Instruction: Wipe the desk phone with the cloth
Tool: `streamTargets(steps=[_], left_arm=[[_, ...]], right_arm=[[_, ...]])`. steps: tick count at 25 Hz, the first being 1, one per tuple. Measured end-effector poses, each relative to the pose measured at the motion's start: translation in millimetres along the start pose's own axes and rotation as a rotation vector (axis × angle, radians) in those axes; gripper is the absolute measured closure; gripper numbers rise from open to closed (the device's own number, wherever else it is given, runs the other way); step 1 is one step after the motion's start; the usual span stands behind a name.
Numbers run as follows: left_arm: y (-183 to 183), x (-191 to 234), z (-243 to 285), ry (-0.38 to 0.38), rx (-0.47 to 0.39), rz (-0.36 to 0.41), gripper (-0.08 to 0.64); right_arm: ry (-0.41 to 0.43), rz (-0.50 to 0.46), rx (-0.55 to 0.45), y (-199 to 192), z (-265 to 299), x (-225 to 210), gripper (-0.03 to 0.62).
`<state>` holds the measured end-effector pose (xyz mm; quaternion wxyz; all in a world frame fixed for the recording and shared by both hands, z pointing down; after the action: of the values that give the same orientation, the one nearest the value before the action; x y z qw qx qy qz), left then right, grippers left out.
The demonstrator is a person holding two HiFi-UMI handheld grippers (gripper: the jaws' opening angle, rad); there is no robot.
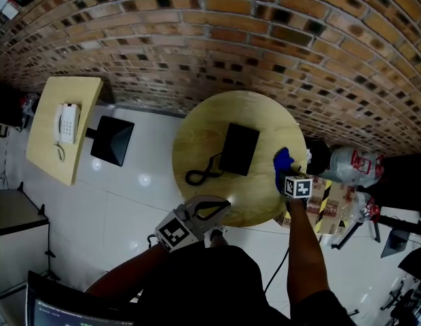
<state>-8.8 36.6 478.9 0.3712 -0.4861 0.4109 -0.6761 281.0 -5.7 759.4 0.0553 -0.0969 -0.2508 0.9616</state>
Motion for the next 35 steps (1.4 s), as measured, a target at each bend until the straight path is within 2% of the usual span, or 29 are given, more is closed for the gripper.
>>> streamTargets(steps=[4, 8, 11, 14, 16, 21, 30, 35], left_arm=[[3.6, 4.2, -3.6, 0.007, -0.015, 0.004, 0.571], [8.4, 9.3, -9.9, 0.016, -0.03, 0.009, 0.571], [9.5, 9.6, -14.3, 0.026, -0.037, 0.005, 0.571], [9.4, 10.6, -18.2, 0.033, -0.043, 0.006, 0.571], [9.4, 12.5, -21.9, 0.039, -0.048, 0.001, 0.571], [8.3, 21.2, -35.0, 0.064, -0.058, -0.008, 0.572], [5.5, 27.7, -39.2, 0.067, -0.049, -0.022, 0.572], [2.0, 26.8, -33.1, 0.049, -0.038, -0.022, 0.571]], right_arm=[[0.034, -0.058, -0.059, 24.2, -6.9, 19.4, 0.509], [0.098, -0.202, -0.204, 97.2, -20.1, 56.7, 0.509], [0.141, -0.329, -0.274, 152.4, -22.6, 89.9, 0.509], [0.158, -0.454, -0.29, 187.6, -13.3, 119.4, 0.509], [0.157, -0.516, -0.263, 194.2, -1.1, 132.6, 0.509], [0.17, -0.582, -0.173, 162.6, 19.9, 156.6, 0.509], [0.279, -0.518, -0.074, 62.1, 22.0, 199.5, 0.509], [0.311, -0.508, -0.057, 38.8, 22.8, 211.5, 0.509]])
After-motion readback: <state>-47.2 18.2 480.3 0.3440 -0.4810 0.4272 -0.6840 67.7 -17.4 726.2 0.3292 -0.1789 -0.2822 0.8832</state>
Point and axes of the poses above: the fingertips, and each gripper's own axes: z forward along the fingers, x to its left, y out of its top, the point moved 3 cm from there along -z, backward along the fingers, and after that the axes turned 5 degrees about -z, right-handed, at the moved point
